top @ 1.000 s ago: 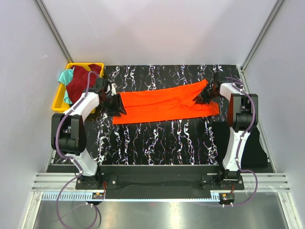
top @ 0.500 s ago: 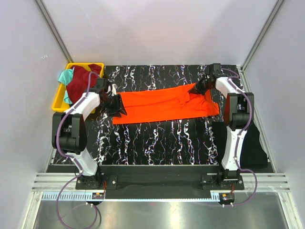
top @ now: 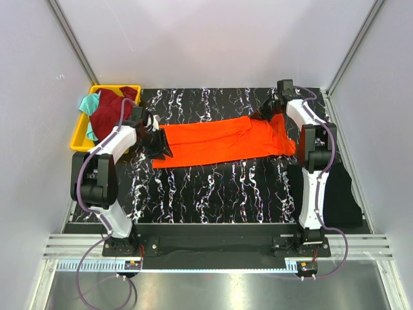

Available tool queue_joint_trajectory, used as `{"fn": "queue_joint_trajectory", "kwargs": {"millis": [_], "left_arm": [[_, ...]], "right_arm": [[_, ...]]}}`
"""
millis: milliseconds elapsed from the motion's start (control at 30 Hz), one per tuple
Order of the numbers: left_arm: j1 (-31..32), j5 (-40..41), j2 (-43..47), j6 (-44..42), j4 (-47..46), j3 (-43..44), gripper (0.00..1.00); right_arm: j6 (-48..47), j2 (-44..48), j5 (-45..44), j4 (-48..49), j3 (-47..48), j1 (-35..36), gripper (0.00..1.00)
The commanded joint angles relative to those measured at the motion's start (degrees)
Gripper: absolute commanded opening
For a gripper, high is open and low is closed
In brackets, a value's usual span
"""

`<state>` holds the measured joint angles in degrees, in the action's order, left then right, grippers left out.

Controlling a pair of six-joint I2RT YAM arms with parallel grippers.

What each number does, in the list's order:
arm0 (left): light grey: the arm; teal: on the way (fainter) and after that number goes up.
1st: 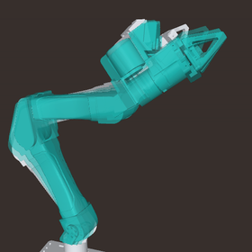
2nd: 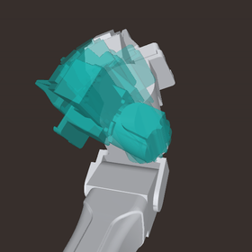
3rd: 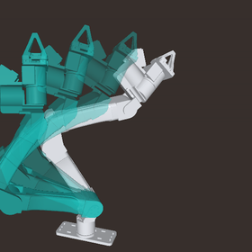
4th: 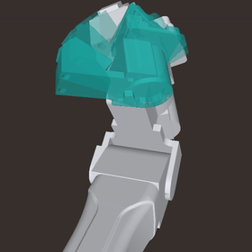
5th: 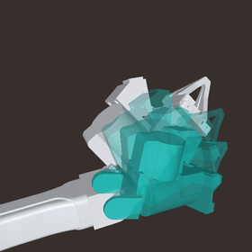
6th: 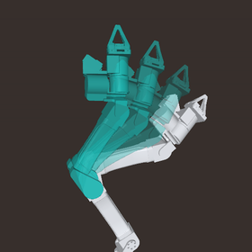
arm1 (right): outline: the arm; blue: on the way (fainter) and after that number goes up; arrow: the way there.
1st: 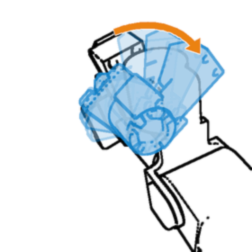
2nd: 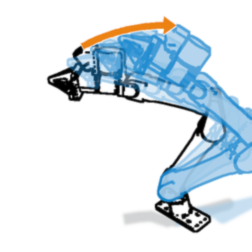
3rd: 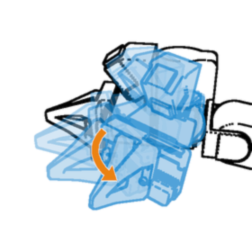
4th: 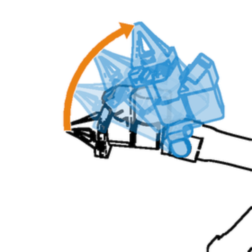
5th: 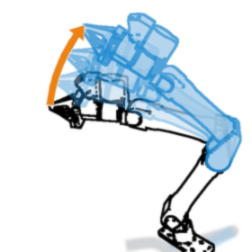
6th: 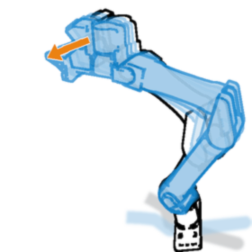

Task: Fold and stack the t-shirts
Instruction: Fold the tshirt

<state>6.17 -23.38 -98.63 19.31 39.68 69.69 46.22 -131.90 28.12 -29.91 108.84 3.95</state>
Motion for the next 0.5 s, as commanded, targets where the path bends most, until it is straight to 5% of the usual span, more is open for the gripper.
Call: {"fn": "queue_joint_trajectory", "kwargs": {"millis": [0, 467], "left_arm": [[0.15, -1.15, -0.16, -0.41, -1.27, 0.09, 0.45], [0.15, -1.32, -1.65, -1.03, -1.54, 0.36, 0.45]], "right_arm": [[0.89, -1.17, 0.8, -0.67, 3.75, 1.24, 0.0], [-4.63, -5.47, -1.22, -4.89, 6.82, 1.42, 0.01]]}}
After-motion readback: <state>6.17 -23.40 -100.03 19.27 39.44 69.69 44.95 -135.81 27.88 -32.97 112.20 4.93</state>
